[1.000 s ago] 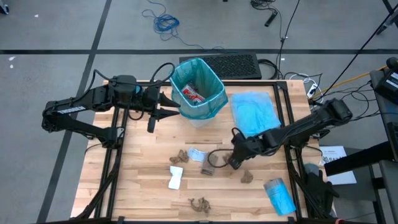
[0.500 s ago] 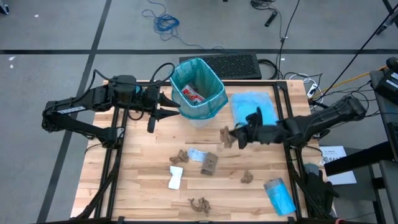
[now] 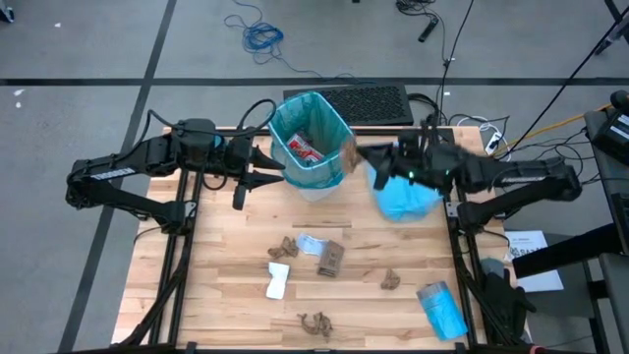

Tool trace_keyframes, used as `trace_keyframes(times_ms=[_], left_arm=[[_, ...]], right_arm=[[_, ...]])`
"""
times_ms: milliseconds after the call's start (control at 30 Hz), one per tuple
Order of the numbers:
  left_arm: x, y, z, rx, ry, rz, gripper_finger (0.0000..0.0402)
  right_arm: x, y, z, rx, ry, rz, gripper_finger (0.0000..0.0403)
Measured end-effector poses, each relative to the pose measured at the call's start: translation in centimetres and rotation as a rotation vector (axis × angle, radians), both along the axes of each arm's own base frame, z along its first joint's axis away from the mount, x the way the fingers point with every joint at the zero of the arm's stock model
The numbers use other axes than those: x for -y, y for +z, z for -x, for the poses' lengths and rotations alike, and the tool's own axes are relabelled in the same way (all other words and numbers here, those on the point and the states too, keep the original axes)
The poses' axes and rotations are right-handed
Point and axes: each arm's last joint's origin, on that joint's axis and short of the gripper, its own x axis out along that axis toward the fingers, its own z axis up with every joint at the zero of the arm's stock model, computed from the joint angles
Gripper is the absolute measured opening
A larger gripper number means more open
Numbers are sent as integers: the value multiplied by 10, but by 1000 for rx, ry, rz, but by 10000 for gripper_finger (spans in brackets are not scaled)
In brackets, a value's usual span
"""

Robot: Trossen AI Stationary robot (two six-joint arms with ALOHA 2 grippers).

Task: Place trash/remove bag and relplace
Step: Put the brown paper into the blue trash bag inside the white trash bin

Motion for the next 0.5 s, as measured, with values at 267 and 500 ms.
trace_keyframes(times_ms=[267, 500], left_arm=[[0, 0, 0, 1, 0, 0, 121], [0, 0, 0, 0, 0, 1, 121]], right_arm=[[42, 32, -28, -29, 27, 132, 0], [80, 10, -61, -117, 56, 96, 0]])
